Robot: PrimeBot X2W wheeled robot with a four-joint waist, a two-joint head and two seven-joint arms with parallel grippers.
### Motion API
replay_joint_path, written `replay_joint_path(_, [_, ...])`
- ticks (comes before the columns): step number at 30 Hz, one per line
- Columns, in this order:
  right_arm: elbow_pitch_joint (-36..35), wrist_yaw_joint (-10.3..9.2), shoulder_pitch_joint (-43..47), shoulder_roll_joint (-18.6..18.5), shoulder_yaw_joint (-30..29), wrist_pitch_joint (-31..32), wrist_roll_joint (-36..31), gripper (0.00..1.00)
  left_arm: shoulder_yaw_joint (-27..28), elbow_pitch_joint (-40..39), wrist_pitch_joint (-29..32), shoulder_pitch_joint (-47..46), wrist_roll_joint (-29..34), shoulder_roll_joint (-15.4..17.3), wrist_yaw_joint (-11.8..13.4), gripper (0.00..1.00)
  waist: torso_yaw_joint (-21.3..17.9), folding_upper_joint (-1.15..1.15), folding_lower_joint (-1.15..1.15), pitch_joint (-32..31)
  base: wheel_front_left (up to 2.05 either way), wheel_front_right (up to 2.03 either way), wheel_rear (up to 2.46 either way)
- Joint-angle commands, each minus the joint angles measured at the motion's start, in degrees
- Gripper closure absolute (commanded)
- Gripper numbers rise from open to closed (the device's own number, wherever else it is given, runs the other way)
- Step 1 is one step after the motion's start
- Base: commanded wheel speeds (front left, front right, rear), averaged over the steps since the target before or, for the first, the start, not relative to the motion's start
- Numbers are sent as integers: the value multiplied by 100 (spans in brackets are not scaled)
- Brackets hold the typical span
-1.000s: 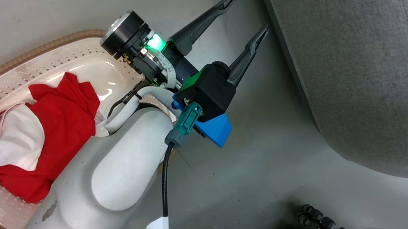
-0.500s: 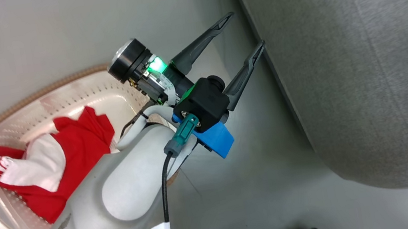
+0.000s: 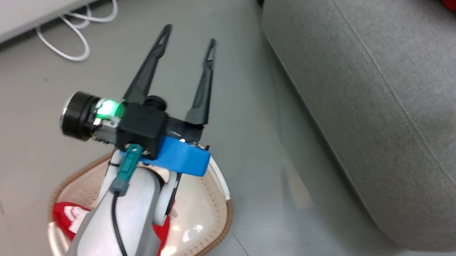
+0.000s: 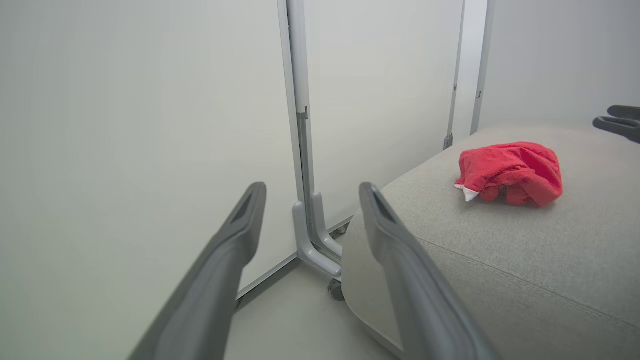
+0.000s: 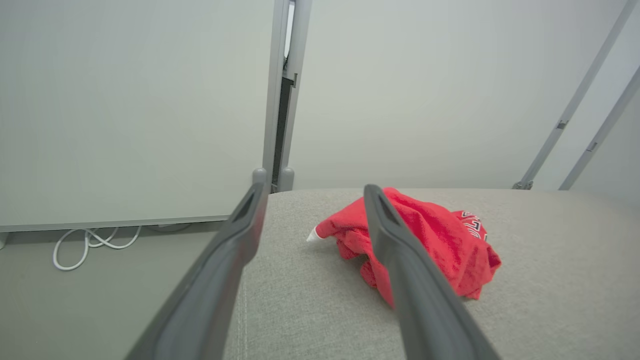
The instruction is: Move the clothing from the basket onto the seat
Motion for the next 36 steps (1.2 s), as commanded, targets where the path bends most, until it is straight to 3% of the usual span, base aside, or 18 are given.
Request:
replay_joint_path(1, [-134, 1, 187, 77, 120, -20, -51, 0, 219, -68, -27, 181, 2, -31, 30, 0, 362, 0, 1, -475, 0, 0, 0])
replay_joint_path(8, [-484, 1, 560, 282, 725, -20, -84, 0, 1173, -280, -22, 962, 123, -123, 28, 0, 701, 0, 1, -1064, 0, 0, 0])
replay_joint_path(19, [-797, 1, 1237, 551, 981, -20, -39, 0, 2306, -448, -21, 2140, 453, -314, -219, 0, 1099, 0, 1, -1738, 0, 0, 0])
replay_joint_path(36, [-613, 1, 2125, 901, 829, -20, 23, 0, 3042, -341, -22, 3056, 722, -682, -678, 0, 1350, 0, 1, -2173, 0, 0, 0])
